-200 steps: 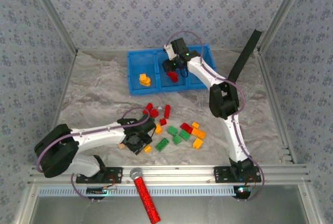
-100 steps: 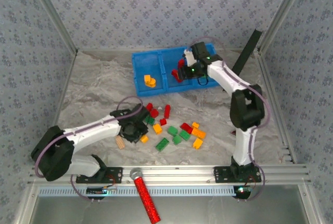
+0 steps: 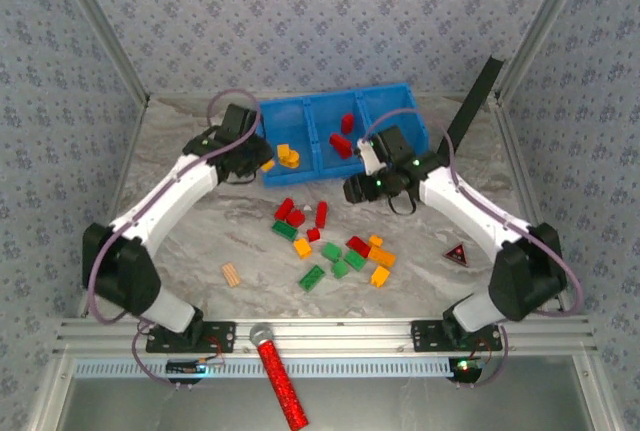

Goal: Sort the legos into containers by color
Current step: Place the lego in the container.

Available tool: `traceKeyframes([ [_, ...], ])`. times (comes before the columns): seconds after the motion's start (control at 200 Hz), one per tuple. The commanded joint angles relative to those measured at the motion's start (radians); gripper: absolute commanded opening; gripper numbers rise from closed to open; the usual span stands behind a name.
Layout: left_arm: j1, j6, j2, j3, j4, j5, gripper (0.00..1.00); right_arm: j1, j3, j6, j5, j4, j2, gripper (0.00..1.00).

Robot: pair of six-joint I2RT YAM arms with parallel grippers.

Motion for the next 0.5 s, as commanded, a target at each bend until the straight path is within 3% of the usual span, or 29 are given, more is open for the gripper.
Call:
traceKeyframes([
  [0.0, 0.008, 0.153, 0.113, 0.139, 0.009, -0.067, 0.23, 0.06, -0.103, 0.102, 0.045, -0.054, -0.109, 0.54],
  [0.29, 0.044, 0.226, 0.46, 0.426, -0.045, -0.016, 0.26, 0.231, -0.296, 0.326, 0.127, -0.068, -0.33, 0.54],
  [0.495, 0.05, 0.25, 0.579, 0.53, -0.09, 0.022, 0.31, 0.329, -0.35, 0.428, 0.201, -0.098, -0.377, 0.54],
])
